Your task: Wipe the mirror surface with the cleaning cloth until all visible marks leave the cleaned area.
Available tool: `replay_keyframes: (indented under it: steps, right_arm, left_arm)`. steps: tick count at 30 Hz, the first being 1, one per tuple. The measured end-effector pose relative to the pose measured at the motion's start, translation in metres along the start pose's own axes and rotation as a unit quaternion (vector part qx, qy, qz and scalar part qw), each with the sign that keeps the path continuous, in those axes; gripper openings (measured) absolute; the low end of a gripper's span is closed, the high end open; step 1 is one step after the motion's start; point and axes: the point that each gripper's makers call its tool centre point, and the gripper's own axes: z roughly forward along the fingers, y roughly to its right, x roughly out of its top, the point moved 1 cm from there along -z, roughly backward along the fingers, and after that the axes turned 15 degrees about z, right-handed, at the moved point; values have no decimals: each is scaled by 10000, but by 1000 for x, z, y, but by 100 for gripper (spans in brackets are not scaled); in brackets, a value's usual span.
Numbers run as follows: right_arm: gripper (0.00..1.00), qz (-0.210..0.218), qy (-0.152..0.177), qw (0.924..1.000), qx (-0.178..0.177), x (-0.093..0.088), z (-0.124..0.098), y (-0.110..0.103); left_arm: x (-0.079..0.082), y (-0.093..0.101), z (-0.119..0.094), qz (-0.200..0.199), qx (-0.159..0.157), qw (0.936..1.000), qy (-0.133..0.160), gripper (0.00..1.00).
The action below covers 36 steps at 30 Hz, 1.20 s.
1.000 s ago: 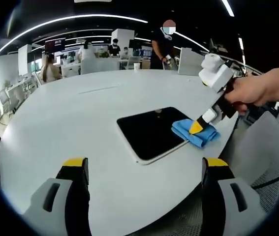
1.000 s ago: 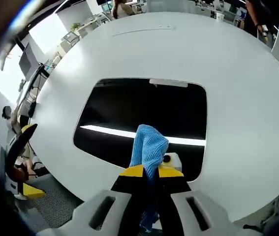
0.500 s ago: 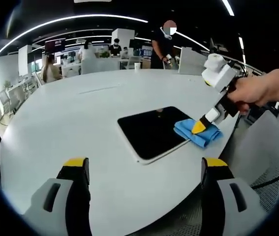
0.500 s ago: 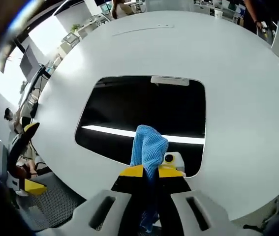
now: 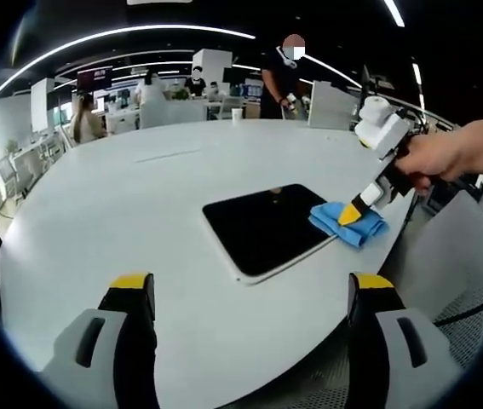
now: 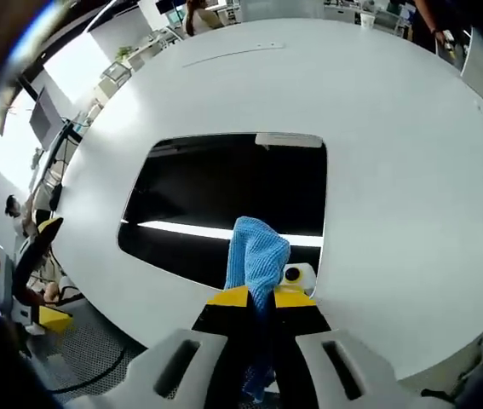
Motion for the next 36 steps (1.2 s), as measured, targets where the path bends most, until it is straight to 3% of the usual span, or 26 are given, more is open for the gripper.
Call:
replay_keyframes:
  steps: [7, 18, 36]
  right_arm:
    - [2, 87, 17, 9999, -51, 4, -3, 15]
    - [2, 112, -36, 9999, -59, 9, -1, 17]
    - [2, -229, 122, 9992, -293, 64, 17, 14]
  left_arm:
    - [-1, 1, 0, 27, -22, 10000, -24, 91]
    - [-1, 0, 1, 5, -21, 10000, -13, 92]
    - [-2, -1, 1, 13, 1, 10000, -25, 90]
